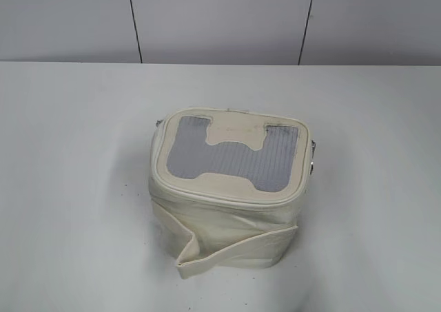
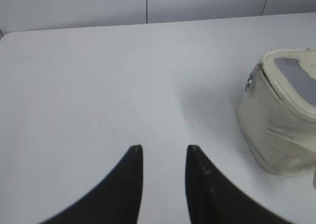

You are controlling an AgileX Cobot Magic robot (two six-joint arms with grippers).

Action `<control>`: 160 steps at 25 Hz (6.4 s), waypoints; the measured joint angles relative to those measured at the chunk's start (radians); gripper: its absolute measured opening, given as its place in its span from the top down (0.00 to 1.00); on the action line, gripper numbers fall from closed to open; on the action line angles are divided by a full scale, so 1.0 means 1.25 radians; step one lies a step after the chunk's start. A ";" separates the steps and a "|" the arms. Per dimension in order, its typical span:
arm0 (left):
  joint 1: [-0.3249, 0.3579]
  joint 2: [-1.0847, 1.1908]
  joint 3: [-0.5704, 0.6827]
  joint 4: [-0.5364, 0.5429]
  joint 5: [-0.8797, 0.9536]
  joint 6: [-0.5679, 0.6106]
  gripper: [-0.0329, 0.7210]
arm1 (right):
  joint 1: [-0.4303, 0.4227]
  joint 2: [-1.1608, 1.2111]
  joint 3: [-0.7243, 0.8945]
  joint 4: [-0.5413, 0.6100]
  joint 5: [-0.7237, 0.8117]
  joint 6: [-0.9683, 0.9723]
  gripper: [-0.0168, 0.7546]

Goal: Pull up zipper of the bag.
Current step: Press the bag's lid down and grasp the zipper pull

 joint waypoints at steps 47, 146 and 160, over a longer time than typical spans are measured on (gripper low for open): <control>0.000 1.119 -0.414 -0.546 0.047 0.461 0.62 | 0.428 1.563 -1.190 0.329 0.263 -0.541 0.36; -0.270 1.232 -0.506 -0.168 -0.103 0.760 0.34 | 0.455 1.616 -1.133 0.332 0.278 -0.488 0.90; -0.271 1.249 -0.511 -0.164 -0.120 0.760 0.96 | 0.455 1.616 -1.133 0.330 0.278 -0.489 0.90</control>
